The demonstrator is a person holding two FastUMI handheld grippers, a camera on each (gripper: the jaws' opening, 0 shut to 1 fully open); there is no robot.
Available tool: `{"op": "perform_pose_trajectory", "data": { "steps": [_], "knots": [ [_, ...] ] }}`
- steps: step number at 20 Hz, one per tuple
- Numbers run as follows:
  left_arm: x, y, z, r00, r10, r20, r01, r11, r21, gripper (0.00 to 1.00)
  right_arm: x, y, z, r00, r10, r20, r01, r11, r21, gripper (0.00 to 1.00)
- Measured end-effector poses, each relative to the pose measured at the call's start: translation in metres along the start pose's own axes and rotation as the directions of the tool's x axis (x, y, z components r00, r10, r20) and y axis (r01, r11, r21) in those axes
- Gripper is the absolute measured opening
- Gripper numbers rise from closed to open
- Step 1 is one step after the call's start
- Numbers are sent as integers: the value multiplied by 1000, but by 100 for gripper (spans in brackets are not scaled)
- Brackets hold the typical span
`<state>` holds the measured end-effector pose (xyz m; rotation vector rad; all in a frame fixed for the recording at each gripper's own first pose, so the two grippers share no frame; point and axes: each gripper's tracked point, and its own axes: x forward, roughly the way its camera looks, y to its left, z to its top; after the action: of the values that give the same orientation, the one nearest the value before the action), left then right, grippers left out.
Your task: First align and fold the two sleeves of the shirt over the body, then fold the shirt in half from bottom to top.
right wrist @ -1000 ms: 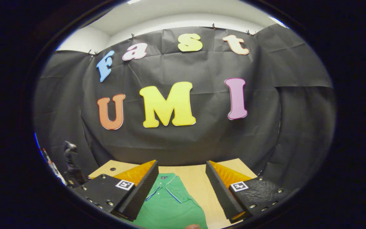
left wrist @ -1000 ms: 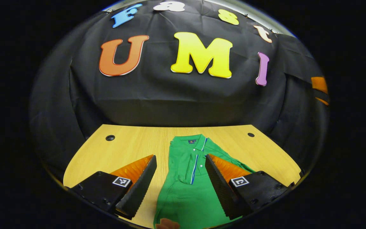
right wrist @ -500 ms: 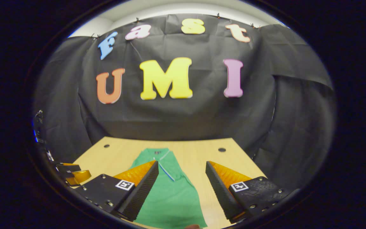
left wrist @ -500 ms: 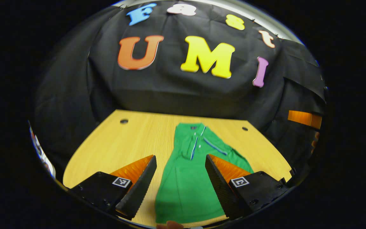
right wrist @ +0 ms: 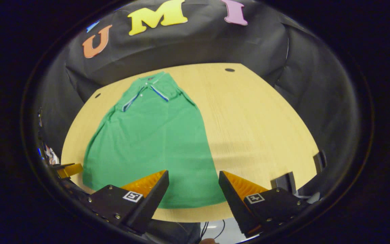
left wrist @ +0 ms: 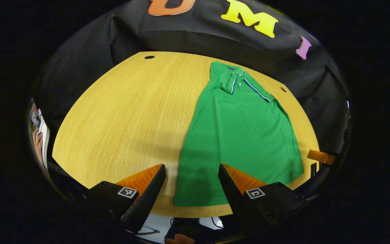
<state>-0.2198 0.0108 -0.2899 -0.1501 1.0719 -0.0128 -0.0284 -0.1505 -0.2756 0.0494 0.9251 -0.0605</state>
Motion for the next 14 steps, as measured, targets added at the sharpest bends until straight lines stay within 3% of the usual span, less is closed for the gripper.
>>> {"op": "perform_pose_trajectory", "data": {
  "steps": [4,8,10,14],
  "knots": [
    [6,4,-21,998,24,-66,-25,1000,-7,100,12,-10,-32,996,-29,-81,27,999,-32,95],
    [5,6,-27,995,68,-67,-64,996,66,100,20,-9,-55,986,-33,-163,18,996,-93,94],
    [7,4,-27,994,92,-55,-86,990,114,100,18,-8,-54,987,-31,-157,15,995,-99,97],
    [8,4,-29,993,104,-60,-98,991,89,100,18,-8,-54,984,-32,-175,17,996,-86,96]
  ]
}}
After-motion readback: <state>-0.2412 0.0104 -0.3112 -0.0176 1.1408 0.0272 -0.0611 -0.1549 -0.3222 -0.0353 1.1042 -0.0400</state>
